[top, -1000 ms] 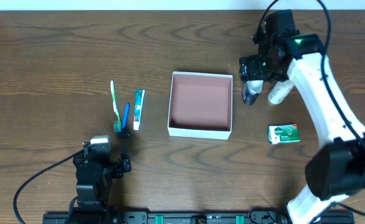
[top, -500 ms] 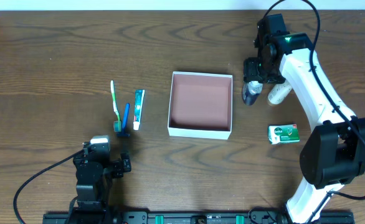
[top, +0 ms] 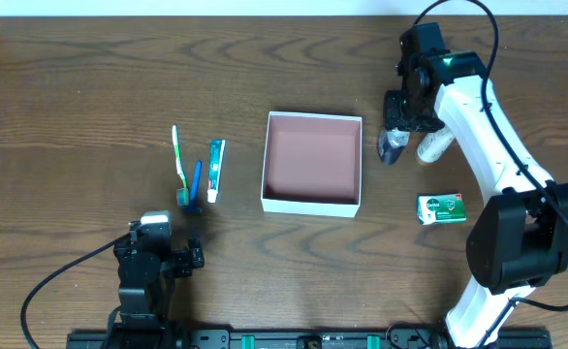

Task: Pack container
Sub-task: 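Reach right gripper to the blue-capped foam bottle and grasp it, then carry the foam bottle with right gripper into the box and release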

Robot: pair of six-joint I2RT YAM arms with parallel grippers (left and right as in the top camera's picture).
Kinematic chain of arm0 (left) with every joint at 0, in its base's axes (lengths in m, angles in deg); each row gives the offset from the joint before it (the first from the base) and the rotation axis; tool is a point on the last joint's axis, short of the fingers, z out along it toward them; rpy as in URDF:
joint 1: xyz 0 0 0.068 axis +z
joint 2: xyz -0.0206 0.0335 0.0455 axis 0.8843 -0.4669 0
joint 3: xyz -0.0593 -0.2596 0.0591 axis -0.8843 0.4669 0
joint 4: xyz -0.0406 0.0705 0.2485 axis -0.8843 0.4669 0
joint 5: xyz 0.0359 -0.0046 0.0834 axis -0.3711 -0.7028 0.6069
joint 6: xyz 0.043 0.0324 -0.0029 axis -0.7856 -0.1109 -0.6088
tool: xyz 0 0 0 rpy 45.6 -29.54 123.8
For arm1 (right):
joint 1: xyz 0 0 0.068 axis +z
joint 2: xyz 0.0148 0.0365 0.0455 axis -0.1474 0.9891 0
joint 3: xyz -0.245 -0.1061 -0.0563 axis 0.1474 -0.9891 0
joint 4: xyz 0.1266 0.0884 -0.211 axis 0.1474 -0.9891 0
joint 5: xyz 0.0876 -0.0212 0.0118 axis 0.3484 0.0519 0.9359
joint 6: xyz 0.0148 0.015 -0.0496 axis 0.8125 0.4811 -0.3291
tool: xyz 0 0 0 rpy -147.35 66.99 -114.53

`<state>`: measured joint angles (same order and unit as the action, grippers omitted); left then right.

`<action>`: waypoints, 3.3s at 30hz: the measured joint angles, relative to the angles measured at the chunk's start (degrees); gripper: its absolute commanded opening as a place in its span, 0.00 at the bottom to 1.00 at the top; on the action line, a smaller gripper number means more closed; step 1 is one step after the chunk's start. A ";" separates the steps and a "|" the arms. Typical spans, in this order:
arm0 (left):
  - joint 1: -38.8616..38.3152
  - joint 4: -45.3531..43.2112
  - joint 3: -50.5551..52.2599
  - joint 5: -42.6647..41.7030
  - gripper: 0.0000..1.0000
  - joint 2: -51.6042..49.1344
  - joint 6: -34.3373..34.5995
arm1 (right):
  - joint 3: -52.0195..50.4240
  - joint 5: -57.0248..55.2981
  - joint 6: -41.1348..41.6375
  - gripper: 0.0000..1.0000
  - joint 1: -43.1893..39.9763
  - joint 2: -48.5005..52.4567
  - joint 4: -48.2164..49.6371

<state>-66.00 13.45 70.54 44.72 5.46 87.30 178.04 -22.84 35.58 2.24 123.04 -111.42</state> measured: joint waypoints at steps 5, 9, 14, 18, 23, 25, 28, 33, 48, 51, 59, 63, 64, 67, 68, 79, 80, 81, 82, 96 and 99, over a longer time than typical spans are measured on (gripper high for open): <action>0.00 0.00 0.00 0.00 0.98 0.00 0.00 | 0.00 -0.02 0.31 0.44 0.00 0.00 0.00; 0.00 0.00 0.00 0.00 0.98 0.00 0.00 | 0.00 -0.04 0.59 0.64 0.00 0.02 -0.07; 0.00 0.00 0.00 0.00 0.98 0.00 0.00 | 0.00 -0.20 0.72 0.64 0.00 0.02 -0.83; 0.00 0.00 0.00 0.00 0.98 0.00 0.00 | 0.00 -0.22 0.63 0.60 0.00 0.02 -0.50; 0.00 0.00 0.00 -0.02 0.98 0.00 0.00 | 0.00 -0.22 0.76 0.59 0.02 0.02 0.50; 0.00 0.00 0.00 0.00 0.98 0.00 0.00 | -0.31 -0.22 1.09 0.59 0.00 0.00 1.40; 0.00 0.00 0.00 0.00 0.98 0.00 0.00 | -1.66 -0.22 1.68 0.56 0.02 0.02 2.69; 0.00 0.00 0.00 0.00 0.98 0.00 0.00 | -3.85 -0.17 2.54 0.47 0.02 0.02 4.15; 0.00 0.00 0.00 0.00 0.98 0.00 0.00 | -3.72 -0.20 2.60 0.21 0.02 0.00 4.57; 0.00 0.00 0.00 0.00 0.98 0.00 0.00 | -3.65 -0.22 2.60 0.16 0.02 -0.28 3.98; 0.00 0.00 0.00 0.00 0.98 0.00 0.00 | -3.67 -1.53 2.58 0.06 1.75 -8.76 3.54; 0.00 0.00 0.00 0.00 0.98 0.00 0.00 | -3.67 -2.32 2.60 0.01 4.28 -16.48 3.52; 0.00 0.00 0.00 0.00 0.98 0.00 0.00 | -3.65 -2.43 2.60 0.01 5.01 -17.92 3.52; 0.00 0.00 0.00 0.00 0.98 0.00 0.00 | -3.63 -2.67 3.02 0.01 8.07 -21.77 3.50; 0.00 0.00 0.00 0.00 0.98 0.00 0.00 | -3.63 -2.75 3.56 0.01 9.60 -22.77 3.50; 0.00 0.00 0.00 -0.02 0.98 0.00 0.00 | -3.56 -2.75 14.43 0.01 23.39 -18.58 5.77; 0.00 0.00 0.00 -0.02 0.98 0.00 0.00 | -3.52 -2.73 15.47 0.01 24.30 -17.00 6.34; 0.00 0.00 0.00 0.00 0.98 0.00 0.00 | -3.50 -2.78 16.48 0.01 25.16 -15.21 6.95; 0.00 0.00 0.00 0.00 0.98 0.00 0.00 | -3.50 -2.71 17.27 0.01 25.83 -13.49 7.48; 0.00 0.00 0.00 0.00 0.98 0.00 0.00 | -3.52 -4.70 24.24 0.18 28.17 1.22 16.44; 0.00 0.00 0.00 0.00 0.98 0.00 0.00 | -3.52 -5.42 24.68 0.36 28.17 1.22 17.31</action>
<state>-66.00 13.45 70.54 44.72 5.46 87.30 174.52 -28.26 60.26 30.42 124.26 -94.10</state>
